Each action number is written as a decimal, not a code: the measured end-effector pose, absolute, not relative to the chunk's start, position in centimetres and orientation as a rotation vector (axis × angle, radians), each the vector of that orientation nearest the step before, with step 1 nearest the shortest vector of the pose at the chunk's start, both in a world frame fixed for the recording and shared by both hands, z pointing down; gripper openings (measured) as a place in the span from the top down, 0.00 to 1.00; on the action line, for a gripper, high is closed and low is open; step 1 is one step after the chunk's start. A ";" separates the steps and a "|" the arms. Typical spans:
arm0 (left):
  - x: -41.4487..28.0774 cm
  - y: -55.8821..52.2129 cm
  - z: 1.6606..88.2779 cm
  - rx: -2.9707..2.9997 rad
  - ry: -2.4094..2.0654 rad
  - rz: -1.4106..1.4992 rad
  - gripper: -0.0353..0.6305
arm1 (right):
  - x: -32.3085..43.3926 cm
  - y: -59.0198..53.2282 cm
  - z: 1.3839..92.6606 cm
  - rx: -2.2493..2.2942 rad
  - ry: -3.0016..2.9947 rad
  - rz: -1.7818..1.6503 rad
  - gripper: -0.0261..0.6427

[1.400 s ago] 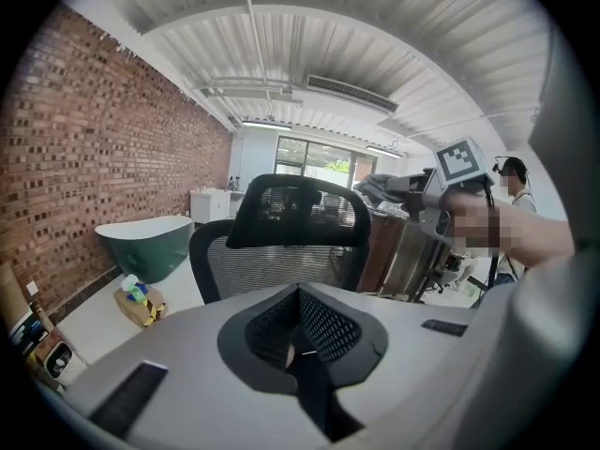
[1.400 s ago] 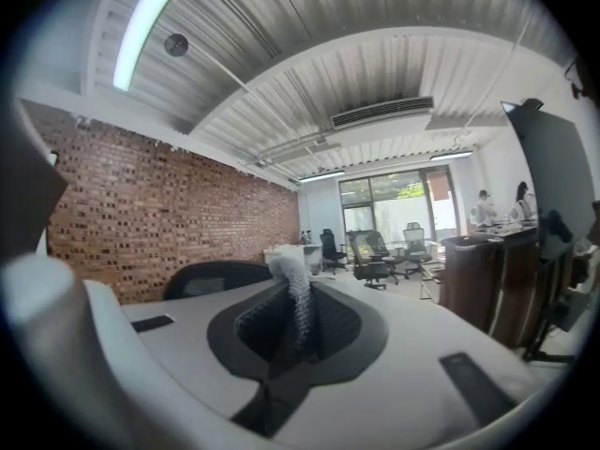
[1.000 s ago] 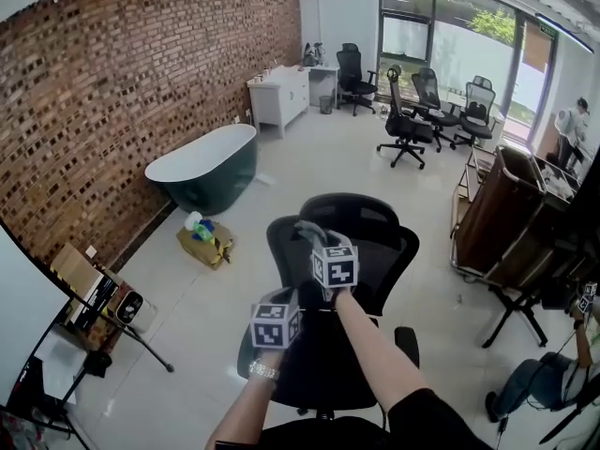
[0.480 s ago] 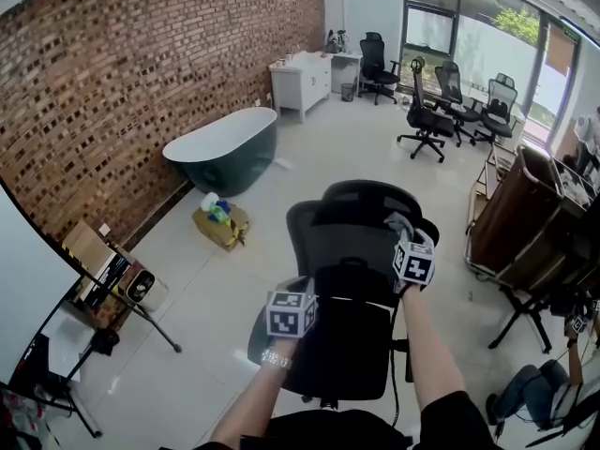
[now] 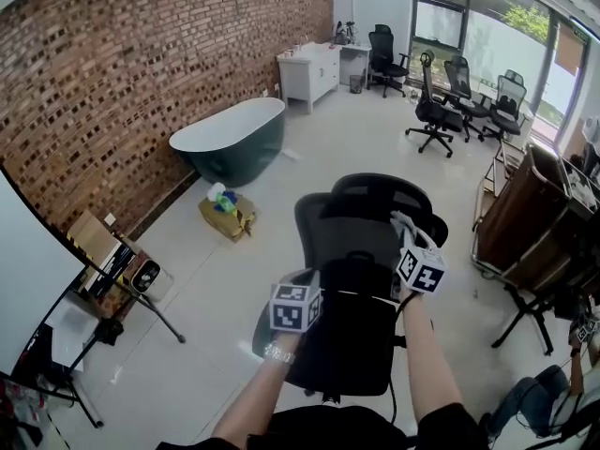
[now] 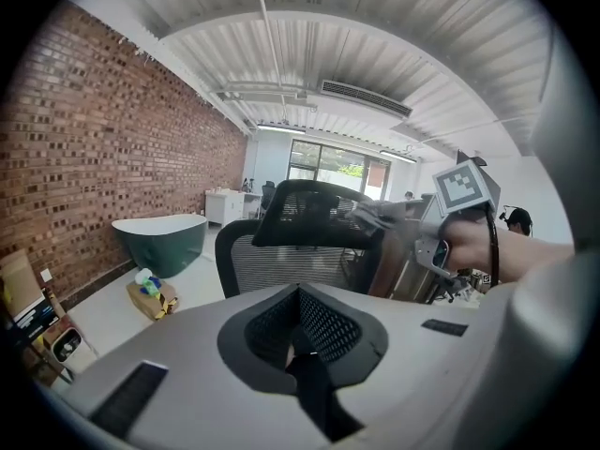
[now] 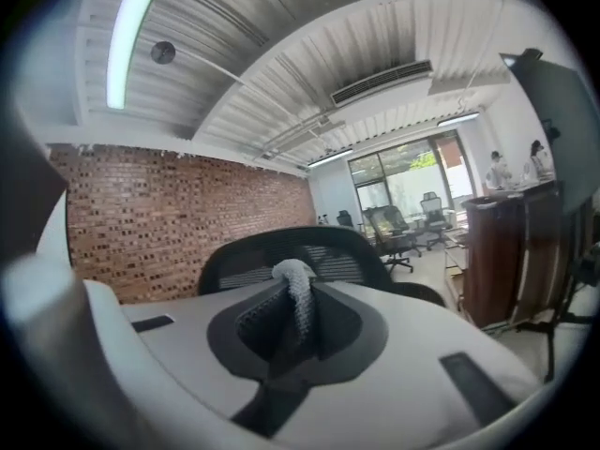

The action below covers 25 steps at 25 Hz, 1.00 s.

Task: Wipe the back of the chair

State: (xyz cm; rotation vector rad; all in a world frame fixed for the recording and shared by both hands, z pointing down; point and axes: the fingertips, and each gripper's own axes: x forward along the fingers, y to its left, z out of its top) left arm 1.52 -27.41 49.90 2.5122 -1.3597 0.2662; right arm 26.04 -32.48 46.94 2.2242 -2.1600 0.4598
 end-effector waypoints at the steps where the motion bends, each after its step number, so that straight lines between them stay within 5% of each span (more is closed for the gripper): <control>1: 1.1 -27.4 49.9 2.507 -1.372 0.270 0.94 | 23.4 -33.5 47.0 2.166 -2.208 0.451 0.90; 9: -3.3 -27.7 51.2 2.421 -1.467 0.309 0.94 | 9.5 -40.9 50.7 1.808 -2.267 0.356 0.90; 25: 0.8 -29.9 52.2 2.465 -1.333 0.272 0.94 | 39.0 -30.1 53.7 2.336 -1.741 0.491 0.90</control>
